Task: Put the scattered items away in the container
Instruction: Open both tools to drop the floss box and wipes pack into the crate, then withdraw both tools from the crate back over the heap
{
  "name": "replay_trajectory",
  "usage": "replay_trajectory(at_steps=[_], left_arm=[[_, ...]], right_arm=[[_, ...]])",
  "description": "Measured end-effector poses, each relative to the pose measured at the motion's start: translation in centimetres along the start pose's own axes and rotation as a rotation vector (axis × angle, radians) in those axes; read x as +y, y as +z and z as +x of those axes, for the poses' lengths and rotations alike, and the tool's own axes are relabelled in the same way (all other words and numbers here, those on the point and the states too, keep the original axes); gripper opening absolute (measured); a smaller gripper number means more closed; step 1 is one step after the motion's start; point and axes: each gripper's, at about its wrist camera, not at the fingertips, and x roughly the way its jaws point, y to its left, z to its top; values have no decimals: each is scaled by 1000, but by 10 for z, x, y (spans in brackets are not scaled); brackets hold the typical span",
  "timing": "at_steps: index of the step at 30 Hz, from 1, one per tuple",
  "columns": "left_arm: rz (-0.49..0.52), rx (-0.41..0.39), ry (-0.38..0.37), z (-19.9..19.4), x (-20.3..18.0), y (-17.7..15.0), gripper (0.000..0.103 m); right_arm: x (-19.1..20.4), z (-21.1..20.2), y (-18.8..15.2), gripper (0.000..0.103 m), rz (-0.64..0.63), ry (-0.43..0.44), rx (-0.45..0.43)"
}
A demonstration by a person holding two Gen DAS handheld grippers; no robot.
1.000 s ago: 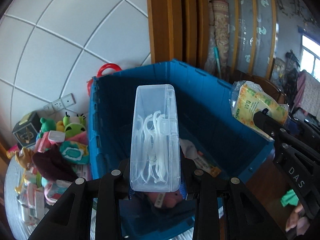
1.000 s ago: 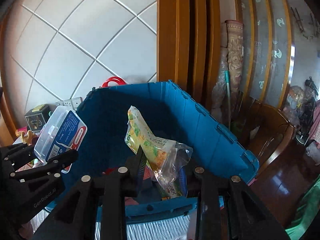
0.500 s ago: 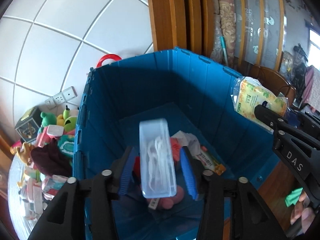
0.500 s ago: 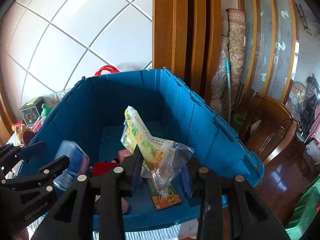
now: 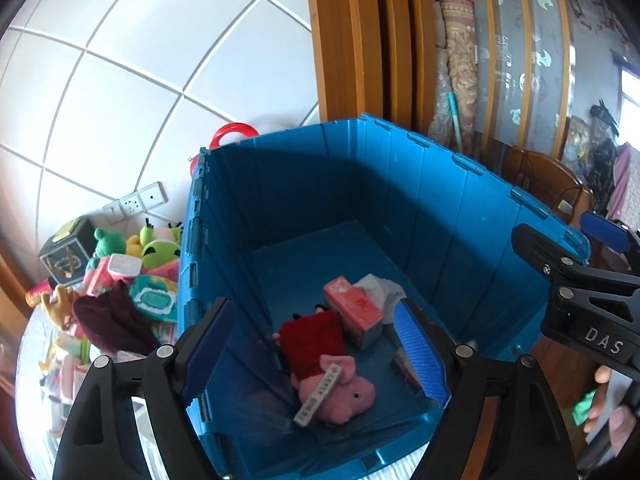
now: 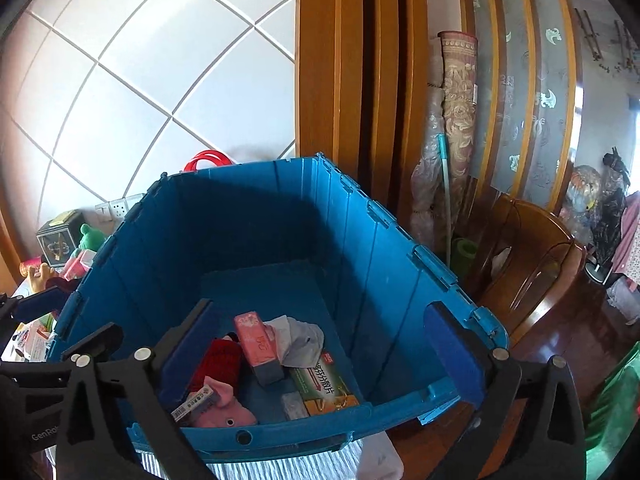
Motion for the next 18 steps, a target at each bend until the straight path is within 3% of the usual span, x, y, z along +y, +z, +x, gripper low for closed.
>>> replay_trajectory(at_steps=[9, 18], left_arm=[[-36, -39, 20, -24, 31, -3, 84], [-105, -49, 55, -44, 89, -20, 84]], right_arm=[[27, -22, 5, 103, -4, 28, -26], [81, -32, 2, 103, -42, 83, -18]])
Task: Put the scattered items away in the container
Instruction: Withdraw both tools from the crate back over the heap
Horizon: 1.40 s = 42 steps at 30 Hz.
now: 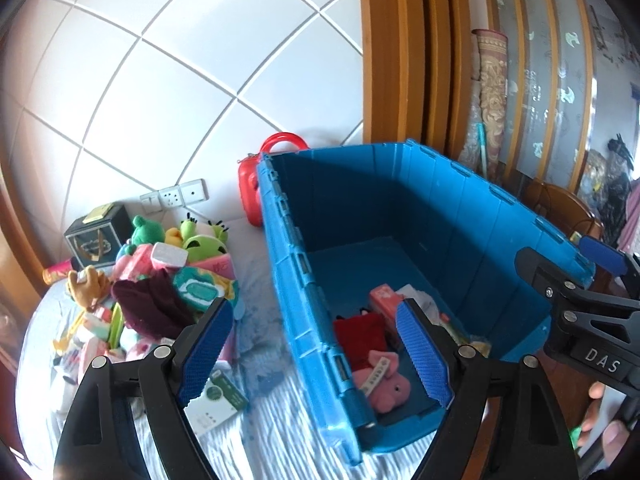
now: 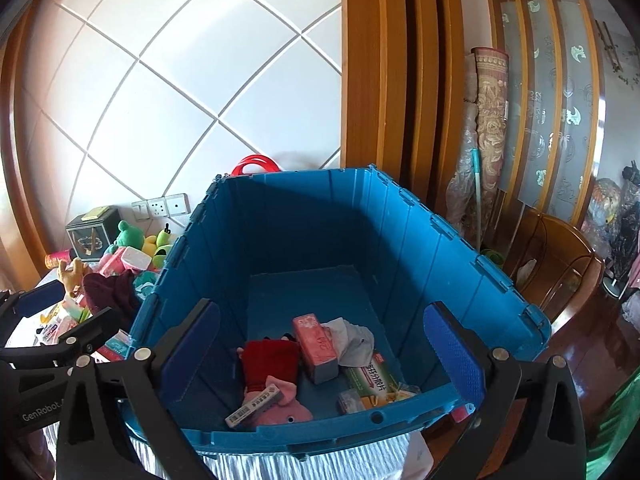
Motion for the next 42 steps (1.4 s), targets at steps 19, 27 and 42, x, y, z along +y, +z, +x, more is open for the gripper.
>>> replay_trajectory(at_steps=[19, 27, 42], left_arm=[[-156, 27, 153, -30, 215, -75, 84], [-222, 142, 247, -22, 325, -146, 84], [-400, 413, 370, 24, 471, -299, 84]], right_arm=[[209, -5, -21, 103, -118, 167, 8], [309, 26, -71, 103, -129, 244, 138], [423, 104, -202, 103, -155, 365, 476]])
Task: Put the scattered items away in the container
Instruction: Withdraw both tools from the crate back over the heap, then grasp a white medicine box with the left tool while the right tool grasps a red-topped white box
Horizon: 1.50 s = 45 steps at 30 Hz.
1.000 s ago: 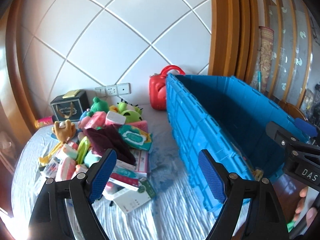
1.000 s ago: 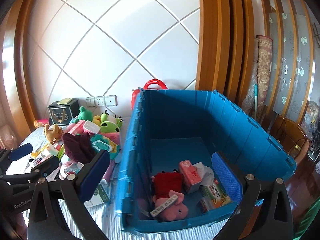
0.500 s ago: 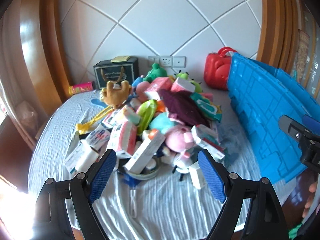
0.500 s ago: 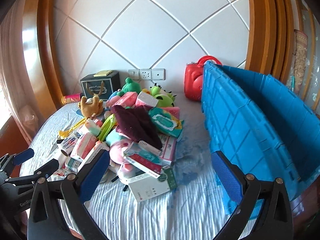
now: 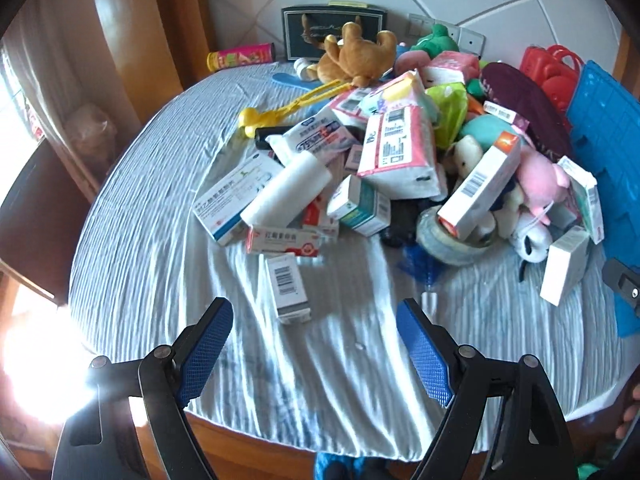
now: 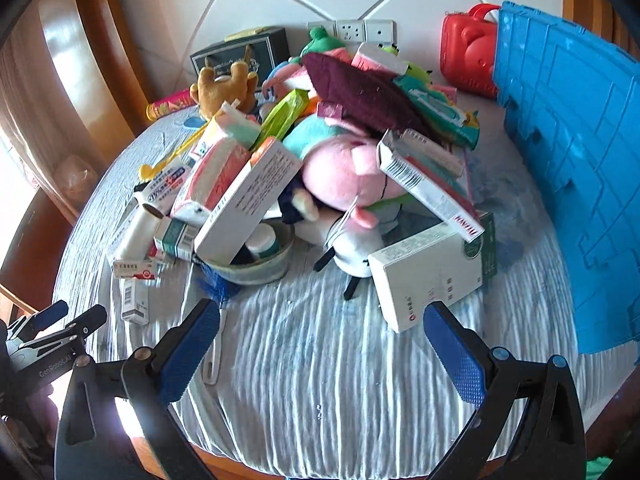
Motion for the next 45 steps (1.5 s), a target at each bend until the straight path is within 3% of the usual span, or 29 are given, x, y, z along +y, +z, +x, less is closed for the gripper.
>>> replay_trajectory(at_steps=[6, 10, 18, 21, 25, 28, 32, 38, 45], left_arm=[[-62, 39, 50, 30, 21, -18, 84], [-87, 42, 81, 44, 28, -21, 84], [-66, 89, 64, 77, 27, -5, 74], [-45, 97, 7, 87, 27, 5, 72], [-8, 127, -39, 101, 23, 13, 56], [23, 160, -38, 111, 25, 14, 35], [75, 99, -47, 84, 24, 25, 33], [144, -58, -140, 34, -7, 79, 33], [176, -62, -178, 51, -41, 118, 33]], right_arm=[[12, 51, -13, 103, -18, 88, 97], [17, 60, -3, 103, -22, 98, 74], [33, 65, 23, 103, 21, 111, 40], [37, 70, 30, 103, 54, 88, 32], [38, 73, 33, 103, 92, 61, 26], [40, 75, 35, 103, 114, 50, 25], [42, 77, 40, 103, 137, 28, 30], [40, 78, 57, 103, 218, 45, 15], [39, 98, 79, 99, 268, 49, 32]])
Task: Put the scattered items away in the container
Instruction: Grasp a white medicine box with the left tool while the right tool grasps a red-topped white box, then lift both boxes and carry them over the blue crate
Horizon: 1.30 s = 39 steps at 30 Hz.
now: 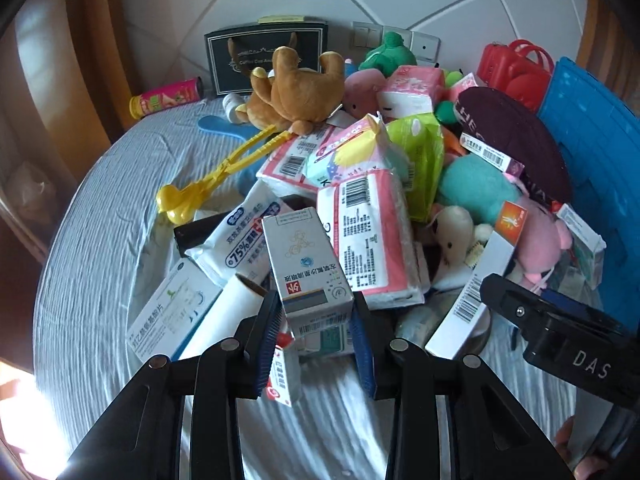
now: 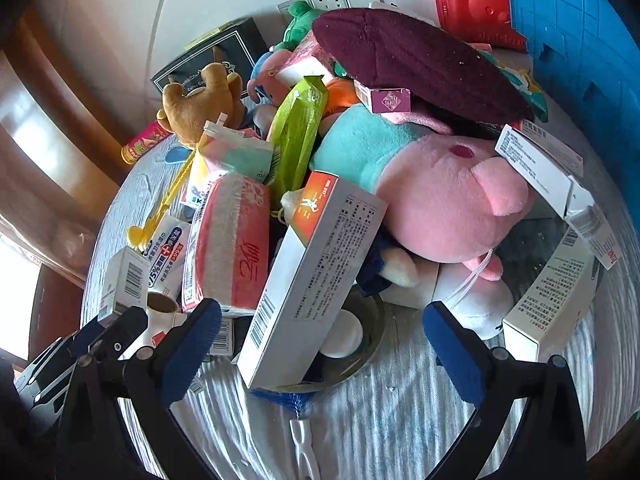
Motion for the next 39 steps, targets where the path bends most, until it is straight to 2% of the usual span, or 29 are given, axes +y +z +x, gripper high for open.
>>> replay_trajectory(at_steps=[2, 6, 8, 12, 18, 29, 39], left_arm=[[5, 9, -11, 8, -3, 5, 33], [17, 29, -21, 19, -8, 8, 33], [22, 39, -24, 23, -10, 7, 33], [33, 46, -25, 27, -14, 3, 33], [33, 26, -31, 13, -15, -2, 33], [34, -90, -43, -51, -13, -8, 33], [68, -181, -99, -103, -30, -11, 33]], right_arm=[[-1, 10, 3, 78, 8, 13, 23], [-2, 27, 6, 70, 6, 28, 68], [1, 32, 8, 48, -5, 38, 77], [7, 27, 7, 47, -53, 12, 66], [13, -4, 5, 44, -107, 1, 10], [26, -70, -2, 43, -155, 3, -101], [33, -143, -3, 43, -186, -42, -222]])
